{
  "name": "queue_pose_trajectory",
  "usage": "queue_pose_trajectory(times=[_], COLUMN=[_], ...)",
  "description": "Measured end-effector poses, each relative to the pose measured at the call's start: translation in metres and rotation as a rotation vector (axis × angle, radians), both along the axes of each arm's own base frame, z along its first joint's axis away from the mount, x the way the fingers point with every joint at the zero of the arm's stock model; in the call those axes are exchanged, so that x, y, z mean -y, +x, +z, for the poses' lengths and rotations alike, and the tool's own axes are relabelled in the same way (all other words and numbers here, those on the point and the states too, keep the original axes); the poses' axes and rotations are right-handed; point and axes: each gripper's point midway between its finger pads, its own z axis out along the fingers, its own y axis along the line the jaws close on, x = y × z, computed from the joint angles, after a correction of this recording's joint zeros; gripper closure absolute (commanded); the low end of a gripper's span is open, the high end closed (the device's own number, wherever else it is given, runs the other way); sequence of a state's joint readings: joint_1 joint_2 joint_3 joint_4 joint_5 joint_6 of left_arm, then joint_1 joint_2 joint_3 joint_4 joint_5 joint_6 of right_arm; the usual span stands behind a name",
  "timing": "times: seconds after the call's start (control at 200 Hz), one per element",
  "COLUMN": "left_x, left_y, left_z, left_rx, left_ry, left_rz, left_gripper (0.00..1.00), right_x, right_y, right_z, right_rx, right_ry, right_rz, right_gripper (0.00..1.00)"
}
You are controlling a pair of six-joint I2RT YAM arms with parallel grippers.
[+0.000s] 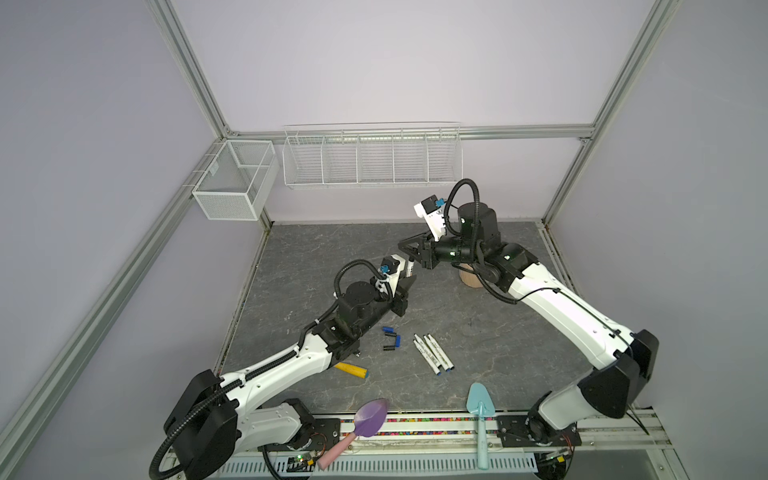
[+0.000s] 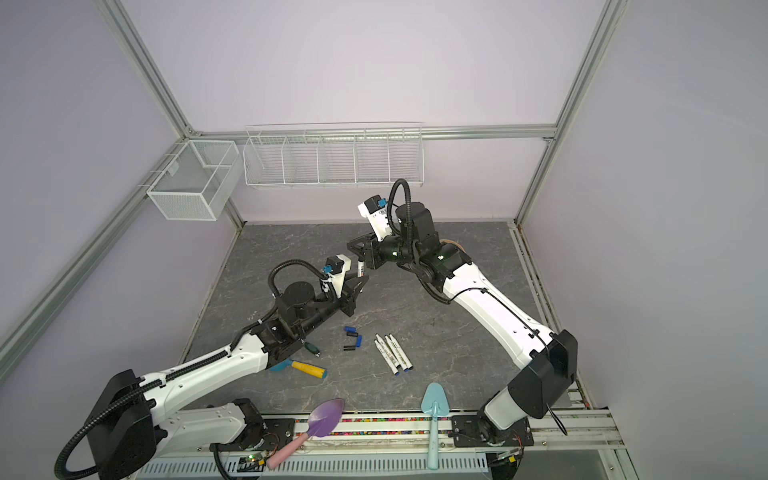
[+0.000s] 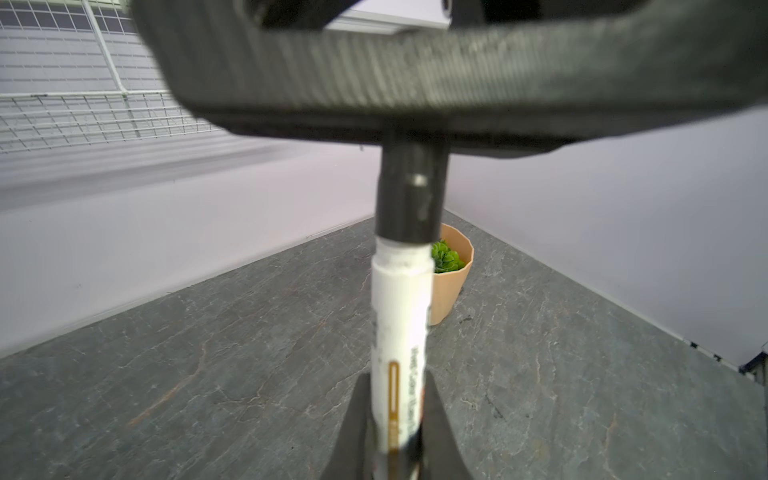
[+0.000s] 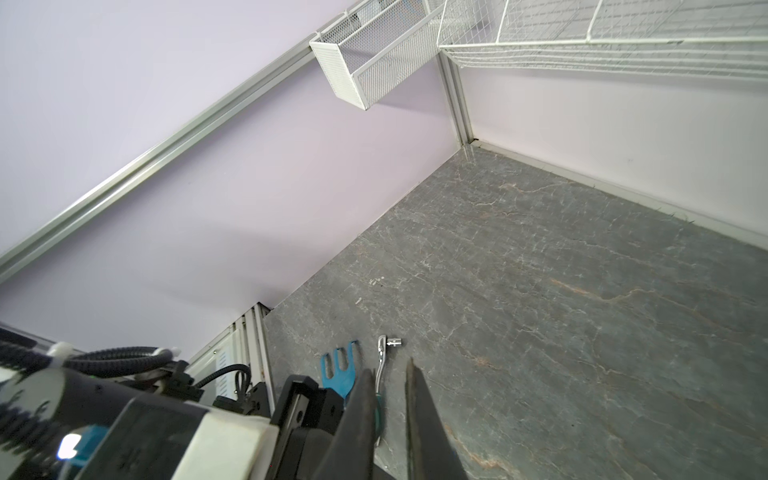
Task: Insert the pens into the pen caps
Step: 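Push the black cap down with the right gripper while the left holds the marker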
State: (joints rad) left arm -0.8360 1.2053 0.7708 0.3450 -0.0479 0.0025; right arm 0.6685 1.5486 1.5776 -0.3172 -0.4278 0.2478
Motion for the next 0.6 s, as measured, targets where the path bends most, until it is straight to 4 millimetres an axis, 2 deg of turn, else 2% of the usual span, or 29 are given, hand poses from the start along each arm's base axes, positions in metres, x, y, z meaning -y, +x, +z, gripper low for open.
queue_pose_trajectory(times=[0.135,0.29,0.38,0.6], left_x=[0.001,-0.003,-0.004,-0.002], left_y=[0.004,0.005,0.005,0.001], left_z=[0.004,-0.006,-0.010,-0.014], left_rx=[0.037,0.047,0.040,0.037], left_ry=[0.098,0.174,0.187,0.146], left_rz=[0.003,0.009,0.012,-0.010], left_gripper=[1.00,1.00,1.00,1.00], right_x=[0.006,0.008,0.007,0.007], right_y=[0.002,0.001,0.001,-0.002], right_z=[0.004,-0.011,-0.020,-0.025], right_rx=[0.022,-0.011,-0.042,-0.098], right_ry=[-0.034,-0.093,-0.111,-0.092], right_rz=[-0.011,-0.003,0.006,0.043], right_gripper=[0.93,0.93,0.93,0.93])
